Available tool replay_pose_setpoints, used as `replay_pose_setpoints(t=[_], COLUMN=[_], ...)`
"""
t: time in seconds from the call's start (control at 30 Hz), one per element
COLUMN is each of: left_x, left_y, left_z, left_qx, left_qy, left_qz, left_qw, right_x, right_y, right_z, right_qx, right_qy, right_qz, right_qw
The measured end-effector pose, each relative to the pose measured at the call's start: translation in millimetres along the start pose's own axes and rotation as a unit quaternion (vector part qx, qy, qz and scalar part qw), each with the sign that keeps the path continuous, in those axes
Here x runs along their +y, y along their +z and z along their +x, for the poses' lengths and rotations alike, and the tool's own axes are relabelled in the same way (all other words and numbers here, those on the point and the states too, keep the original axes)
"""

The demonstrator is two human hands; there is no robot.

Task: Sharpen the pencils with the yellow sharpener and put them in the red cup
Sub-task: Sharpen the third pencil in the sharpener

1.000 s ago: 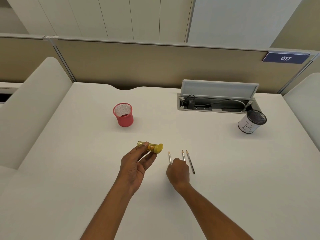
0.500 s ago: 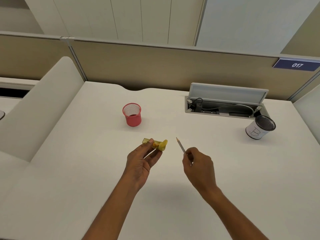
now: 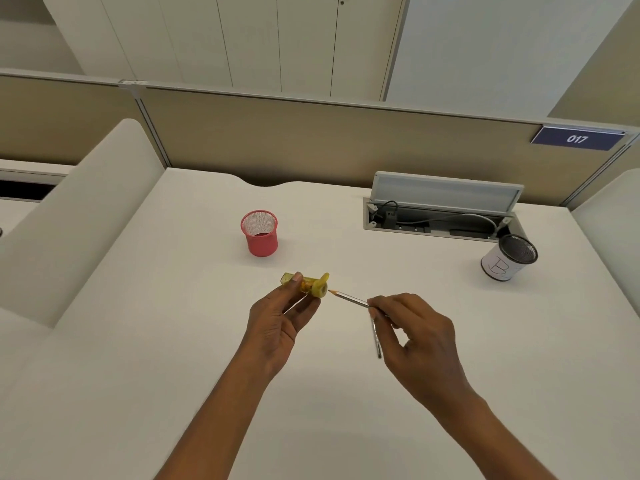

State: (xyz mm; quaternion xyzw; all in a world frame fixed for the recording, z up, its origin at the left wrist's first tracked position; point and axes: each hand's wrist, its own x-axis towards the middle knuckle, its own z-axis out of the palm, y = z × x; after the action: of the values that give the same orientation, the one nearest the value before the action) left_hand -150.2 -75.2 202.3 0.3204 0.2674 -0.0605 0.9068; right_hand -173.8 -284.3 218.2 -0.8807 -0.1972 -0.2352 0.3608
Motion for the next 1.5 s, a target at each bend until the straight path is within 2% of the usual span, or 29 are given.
replay_pose_setpoints(t=[0.53,0.77,0.97,1.03,1.1,1.13,1.17,1.23,1.27,1.3,1.33,1.37,1.4,1.47,1.5], left_x=[-3,0,0,-1,-1,-1,0,-1,-1,-2,-3,-3,-4,-2,-1], left_y=[4,4,5,4,3,2,1,1,-1,-1,-2,-3,-3,-2,-1], left_z=[-12,-16,-19,-19,-19,-20,-20,-21,-22,-22,-23,-23,-23,-23,-22], left_qx=[-0.014,-0.004,-0.021,-0.023,-0.027,-0.031,-0.033,-0.033,-0.031,-0.029,-0.025,-0.019,-0.013,-0.006,-0.004], left_qy=[0.002,0.014,0.025,0.025,0.028,0.031,0.032,0.033,0.034,0.035,0.038,0.041,0.043,0.048,0.048], left_qz=[0.048,0.068,0.083,0.083,0.082,0.083,0.085,0.09,0.092,0.092,0.093,0.093,0.092,0.084,0.078], left_qw=[0.999,0.998,0.996,0.996,0.996,0.996,0.995,0.995,0.995,0.995,0.995,0.995,0.995,0.995,0.996], right_x=[4,19,11,6,-4,-11,-16,-20,-19,-18,-16,-13,-10,-6,-3], right_y=[8,17,23,26,29,29,27,16,10,6,4,6,9,18,21], right_z=[0,-9,-1,0,2,4,8,22,28,33,34,33,29,16,11], right_qx=[-0.054,-0.071,-0.045,-0.045,-0.058,-0.075,-0.093,-0.135,-0.161,-0.188,-0.21,-0.224,-0.225,-0.178,-0.155], right_qy=[-0.061,-0.147,-0.141,-0.08,0.057,0.15,0.258,0.46,0.519,0.546,0.54,0.509,0.444,0.222,0.095], right_qz=[-0.048,-0.184,-0.199,-0.139,-0.016,0.056,0.136,0.294,0.346,0.37,0.368,0.344,0.293,0.134,0.042], right_qw=[0.996,0.969,0.969,0.986,0.997,0.984,0.952,0.827,0.765,0.728,0.727,0.757,0.816,0.949,0.982])
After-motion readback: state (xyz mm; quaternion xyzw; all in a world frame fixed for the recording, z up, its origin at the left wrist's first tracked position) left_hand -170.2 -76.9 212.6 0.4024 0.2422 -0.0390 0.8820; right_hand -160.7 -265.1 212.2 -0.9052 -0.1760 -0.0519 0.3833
